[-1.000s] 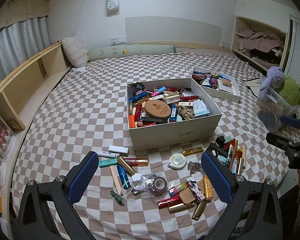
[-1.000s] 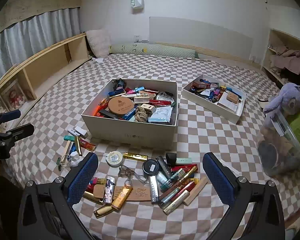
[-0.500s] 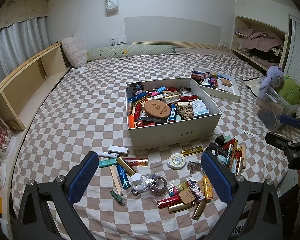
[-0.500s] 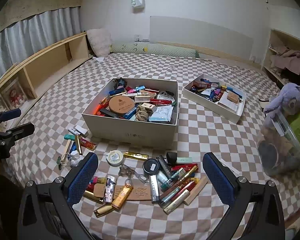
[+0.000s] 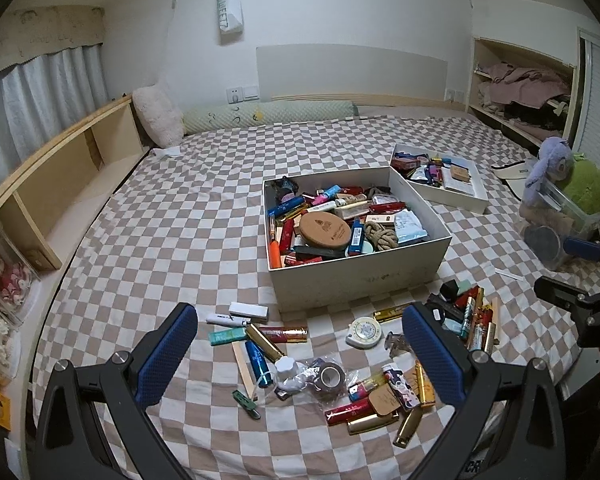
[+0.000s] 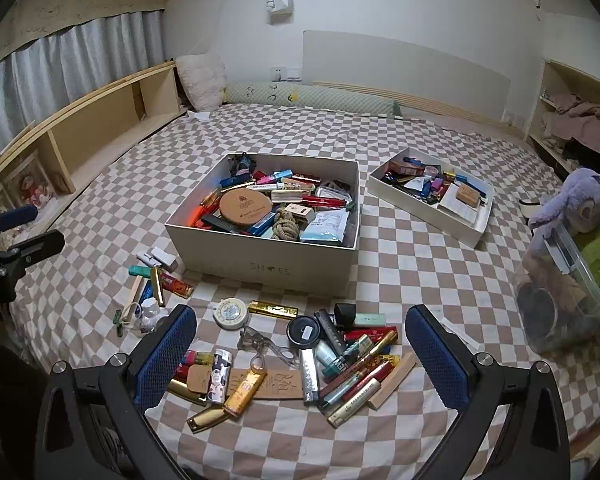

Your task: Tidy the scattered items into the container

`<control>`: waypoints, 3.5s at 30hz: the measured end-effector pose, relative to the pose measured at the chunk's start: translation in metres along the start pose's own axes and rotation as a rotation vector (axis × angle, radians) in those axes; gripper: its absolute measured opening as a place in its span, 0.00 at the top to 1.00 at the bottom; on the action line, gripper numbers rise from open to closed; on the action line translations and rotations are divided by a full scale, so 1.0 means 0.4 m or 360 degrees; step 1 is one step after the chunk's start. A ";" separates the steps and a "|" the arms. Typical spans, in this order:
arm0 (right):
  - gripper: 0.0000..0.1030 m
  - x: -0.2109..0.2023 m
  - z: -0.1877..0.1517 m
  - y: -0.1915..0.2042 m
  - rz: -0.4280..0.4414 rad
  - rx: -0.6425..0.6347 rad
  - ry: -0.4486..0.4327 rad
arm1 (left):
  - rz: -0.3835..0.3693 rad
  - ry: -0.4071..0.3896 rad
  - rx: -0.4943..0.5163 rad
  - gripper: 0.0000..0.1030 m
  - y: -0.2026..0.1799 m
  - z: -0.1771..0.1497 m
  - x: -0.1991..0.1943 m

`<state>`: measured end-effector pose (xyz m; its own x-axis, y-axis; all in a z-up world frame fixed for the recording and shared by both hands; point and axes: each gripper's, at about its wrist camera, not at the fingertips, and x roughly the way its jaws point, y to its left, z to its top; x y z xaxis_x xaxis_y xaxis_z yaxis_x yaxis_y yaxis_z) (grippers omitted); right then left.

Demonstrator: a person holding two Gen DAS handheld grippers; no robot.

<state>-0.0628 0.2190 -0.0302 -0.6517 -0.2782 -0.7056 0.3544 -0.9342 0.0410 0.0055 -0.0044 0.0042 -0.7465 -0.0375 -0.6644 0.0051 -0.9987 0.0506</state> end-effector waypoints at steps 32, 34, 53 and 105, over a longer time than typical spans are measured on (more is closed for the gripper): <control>0.00 0.126 -0.028 -0.013 0.0152 -0.0207 0.0096 | -0.0176 0.0346 0.0265 0.00 -0.011 -0.085 0.128; 0.00 0.135 -0.033 -0.014 0.0188 -0.0222 0.0075 | -0.0235 0.0403 0.0301 0.00 -0.024 -0.096 0.146; 0.00 0.335 -0.146 0.011 0.0496 -0.0530 0.0451 | -0.0550 0.0903 0.0552 0.00 -0.149 -0.253 0.260; 0.22 0.395 -0.315 0.133 0.1067 -0.1188 0.0600 | -0.0919 0.0760 0.1089 0.00 -0.220 -0.253 0.464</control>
<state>-0.0623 0.1537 -0.2286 0.0317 -0.4776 -0.8780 0.9668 -0.2082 0.1482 -0.0661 0.0731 -0.1992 -0.1698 0.2854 -0.9433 -0.7663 -0.6400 -0.0557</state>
